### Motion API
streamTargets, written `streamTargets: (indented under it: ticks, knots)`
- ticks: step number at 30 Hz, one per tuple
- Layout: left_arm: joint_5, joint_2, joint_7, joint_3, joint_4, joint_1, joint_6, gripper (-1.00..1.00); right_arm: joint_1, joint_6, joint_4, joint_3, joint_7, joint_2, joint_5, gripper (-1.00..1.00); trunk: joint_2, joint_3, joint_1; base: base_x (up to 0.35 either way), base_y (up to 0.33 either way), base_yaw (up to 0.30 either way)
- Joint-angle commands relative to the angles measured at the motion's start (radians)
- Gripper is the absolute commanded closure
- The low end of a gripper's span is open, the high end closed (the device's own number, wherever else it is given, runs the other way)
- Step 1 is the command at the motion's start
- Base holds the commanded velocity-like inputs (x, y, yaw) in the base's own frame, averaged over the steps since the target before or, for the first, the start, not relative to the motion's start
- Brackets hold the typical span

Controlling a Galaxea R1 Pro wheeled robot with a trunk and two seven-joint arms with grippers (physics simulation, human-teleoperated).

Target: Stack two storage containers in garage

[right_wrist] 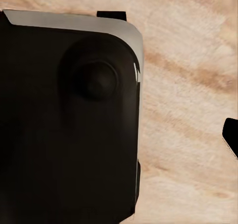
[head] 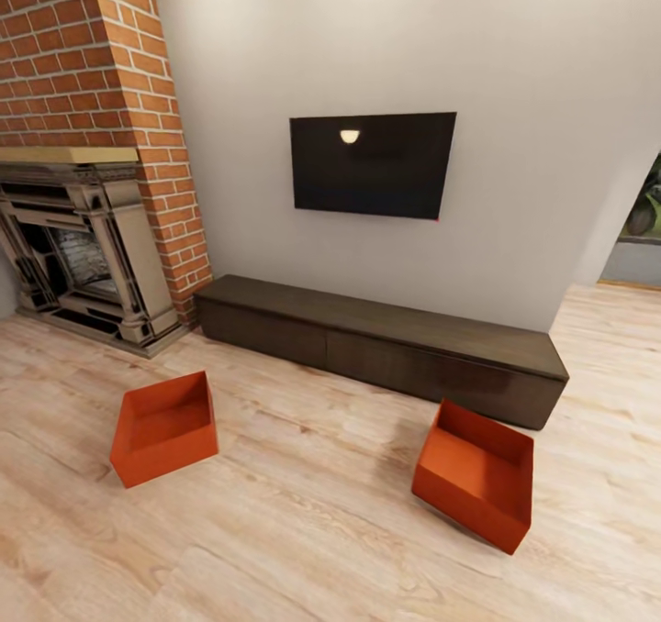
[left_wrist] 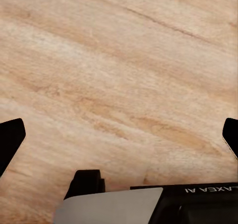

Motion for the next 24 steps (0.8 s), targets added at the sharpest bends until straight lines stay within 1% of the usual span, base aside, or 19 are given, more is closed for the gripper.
streamTargets:
  ticks: [1,11,14,24]
  knots:
    - [0.009,0.000,0.004,-0.009,0.001,-0.001,-0.004,-1.00,0.000,0.000,0.000,0.001,0.000,0.000,-0.001,-1.00,0.000,-0.001,0.001,0.341,0.002,0.000]
    - [0.009,-0.001,0.003,-0.009,-0.001,-0.001,-0.010,-1.00,0.000,0.001,0.001,0.001,0.002,0.004,-0.007,-1.00,0.000,-0.001,0.001,0.342,0.000,-0.001]
    - [0.009,-0.001,0.003,-0.009,-0.001,-0.001,-0.011,-1.00,0.000,0.001,0.001,-0.001,0.005,0.003,-0.007,-1.00,0.000,-0.001,0.001,0.342,0.000,-0.065]
    - [0.009,-0.001,0.002,-0.010,-0.001,-0.001,-0.017,-1.00,0.000,0.001,0.000,-0.004,0.013,0.003,-0.007,-1.00,0.000,-0.001,0.001,0.338,0.000,-0.234]
